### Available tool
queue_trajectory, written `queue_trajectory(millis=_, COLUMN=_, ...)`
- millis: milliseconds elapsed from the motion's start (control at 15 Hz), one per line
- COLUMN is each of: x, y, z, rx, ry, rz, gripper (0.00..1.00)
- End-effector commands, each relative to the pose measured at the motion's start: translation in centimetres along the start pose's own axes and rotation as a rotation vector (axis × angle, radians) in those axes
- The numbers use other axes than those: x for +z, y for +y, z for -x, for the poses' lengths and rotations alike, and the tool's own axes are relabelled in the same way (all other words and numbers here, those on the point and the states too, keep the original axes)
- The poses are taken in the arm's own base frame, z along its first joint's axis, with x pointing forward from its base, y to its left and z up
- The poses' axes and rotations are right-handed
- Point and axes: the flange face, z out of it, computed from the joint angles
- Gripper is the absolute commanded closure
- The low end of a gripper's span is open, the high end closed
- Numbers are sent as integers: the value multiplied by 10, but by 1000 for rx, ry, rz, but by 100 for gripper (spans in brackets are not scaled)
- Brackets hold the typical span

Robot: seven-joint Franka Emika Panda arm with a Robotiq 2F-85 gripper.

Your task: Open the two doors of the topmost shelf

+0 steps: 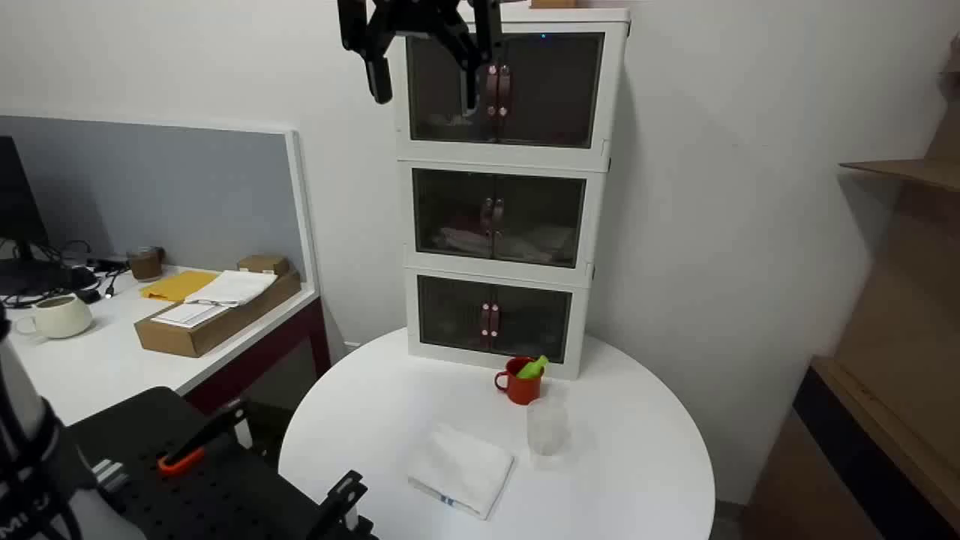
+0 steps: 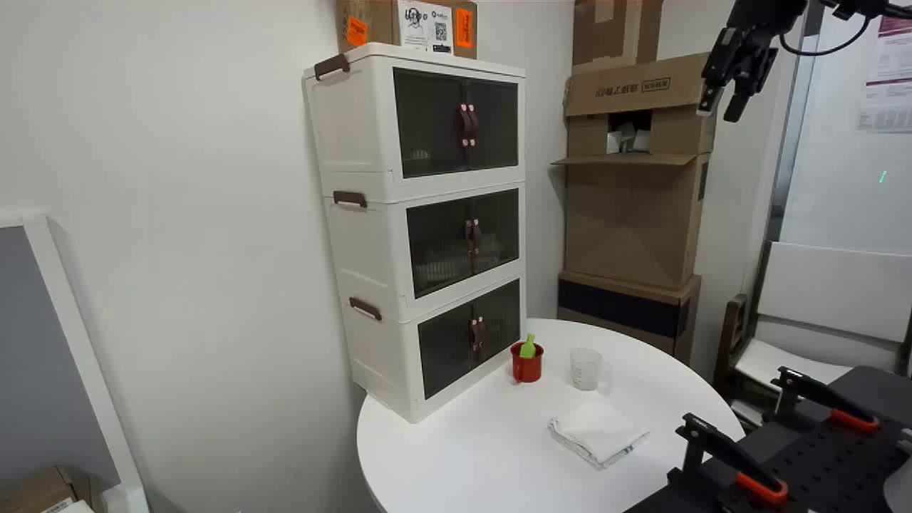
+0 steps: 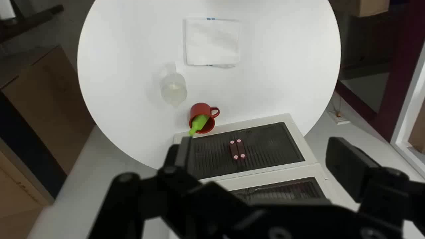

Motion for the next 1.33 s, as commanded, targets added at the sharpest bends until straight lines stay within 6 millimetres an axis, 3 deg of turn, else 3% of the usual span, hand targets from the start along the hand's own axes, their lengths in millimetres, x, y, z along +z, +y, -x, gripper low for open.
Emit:
queue_trajectory(millis=0, x=-1, y=0, z=0, rx=0, ry=-1, rz=0, gripper=0)
queue_trajectory(millis=200, x=2, y=-5, z=-11, rx=37, ry=30, rz=85, gripper=0)
queue_trajectory(millis=400, x=4, y=-25, z=-38, rx=8, ry=91, rz=191, gripper=0)
queue_trajectory(millis=933, x=41, y=-118, z=-156, rx=-170, ry=262, rz=407, gripper=0)
queue_trajectory(millis=1267, x=53, y=-150, z=-215, rx=-100, ry=390, rz=548, gripper=0)
